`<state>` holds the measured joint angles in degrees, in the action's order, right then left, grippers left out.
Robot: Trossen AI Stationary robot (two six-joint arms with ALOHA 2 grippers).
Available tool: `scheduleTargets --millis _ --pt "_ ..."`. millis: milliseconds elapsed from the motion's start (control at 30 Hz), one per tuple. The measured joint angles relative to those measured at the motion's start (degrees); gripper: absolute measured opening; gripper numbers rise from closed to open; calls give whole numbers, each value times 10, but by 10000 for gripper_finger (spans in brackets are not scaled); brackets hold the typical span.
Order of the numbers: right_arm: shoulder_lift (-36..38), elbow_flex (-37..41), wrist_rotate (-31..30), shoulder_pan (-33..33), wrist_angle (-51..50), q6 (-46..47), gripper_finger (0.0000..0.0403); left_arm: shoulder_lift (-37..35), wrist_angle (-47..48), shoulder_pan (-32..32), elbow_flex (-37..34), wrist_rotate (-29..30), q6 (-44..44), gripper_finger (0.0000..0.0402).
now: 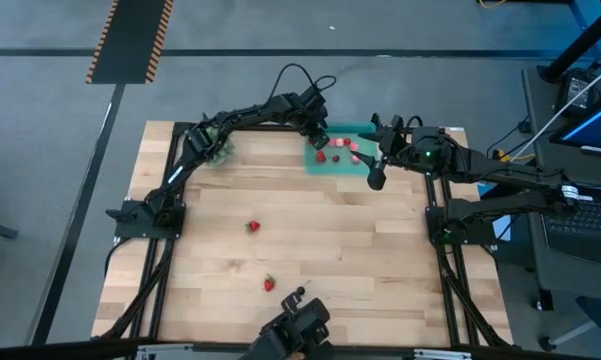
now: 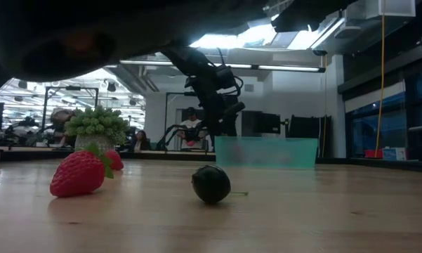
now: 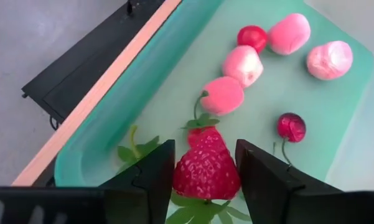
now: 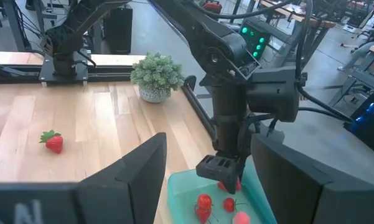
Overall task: Pick and placing Produce into tupperware
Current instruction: Put the strawberry into the blue bin
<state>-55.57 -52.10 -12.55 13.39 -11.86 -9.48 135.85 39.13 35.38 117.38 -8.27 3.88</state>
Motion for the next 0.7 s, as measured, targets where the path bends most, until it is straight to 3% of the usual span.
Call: scheduleTargets --millis 400,700 --pt "0 0 0 0 -5 1 236 0 19 2 8 1 1 213" --pt "1 0 1 0 -5 14 236 -29 293 -7 159 -6 -35 212"
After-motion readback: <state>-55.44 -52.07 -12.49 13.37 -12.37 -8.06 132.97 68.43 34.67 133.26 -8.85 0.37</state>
